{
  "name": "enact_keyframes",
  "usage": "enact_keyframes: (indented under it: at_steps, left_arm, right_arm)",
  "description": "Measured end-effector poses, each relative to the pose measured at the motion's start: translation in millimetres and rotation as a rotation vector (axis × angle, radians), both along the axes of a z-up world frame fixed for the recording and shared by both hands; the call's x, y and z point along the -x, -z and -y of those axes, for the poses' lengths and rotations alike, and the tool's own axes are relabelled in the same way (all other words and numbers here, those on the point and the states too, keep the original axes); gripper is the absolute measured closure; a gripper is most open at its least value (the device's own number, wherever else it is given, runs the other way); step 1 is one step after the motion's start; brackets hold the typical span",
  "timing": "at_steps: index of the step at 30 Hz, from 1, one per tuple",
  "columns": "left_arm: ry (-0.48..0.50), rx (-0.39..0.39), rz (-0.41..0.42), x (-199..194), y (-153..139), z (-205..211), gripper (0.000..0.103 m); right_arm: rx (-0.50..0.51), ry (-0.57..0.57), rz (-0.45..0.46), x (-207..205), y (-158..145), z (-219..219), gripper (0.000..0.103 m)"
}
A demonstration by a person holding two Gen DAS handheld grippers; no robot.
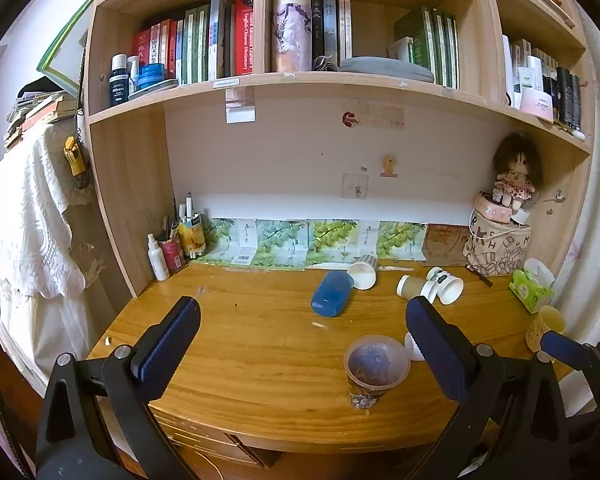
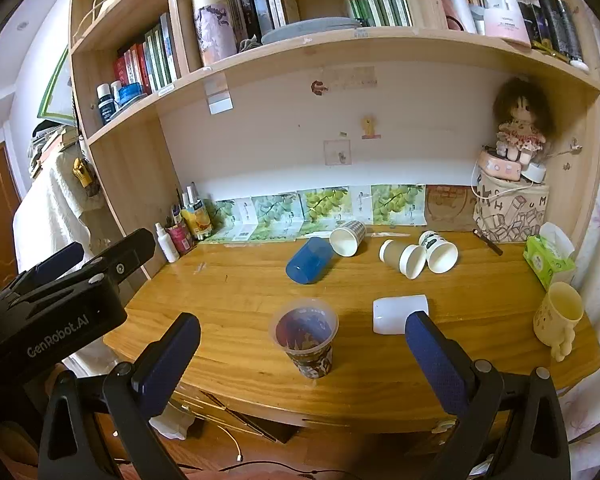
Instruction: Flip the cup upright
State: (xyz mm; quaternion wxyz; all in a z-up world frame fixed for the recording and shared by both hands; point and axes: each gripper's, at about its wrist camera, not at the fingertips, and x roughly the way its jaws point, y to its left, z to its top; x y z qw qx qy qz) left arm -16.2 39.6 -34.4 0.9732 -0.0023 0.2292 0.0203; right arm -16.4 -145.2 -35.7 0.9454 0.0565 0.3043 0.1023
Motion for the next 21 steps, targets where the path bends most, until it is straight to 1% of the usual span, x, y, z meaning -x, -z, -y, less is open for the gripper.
enact_keyframes:
  at_steps: [21]
  left_arm:
    - [0.004, 0.036, -0.029, -7, 4, 0, 0.000]
  right_arm:
    - [0.000, -0.003, -0.065, -13, 9, 3, 0.000]
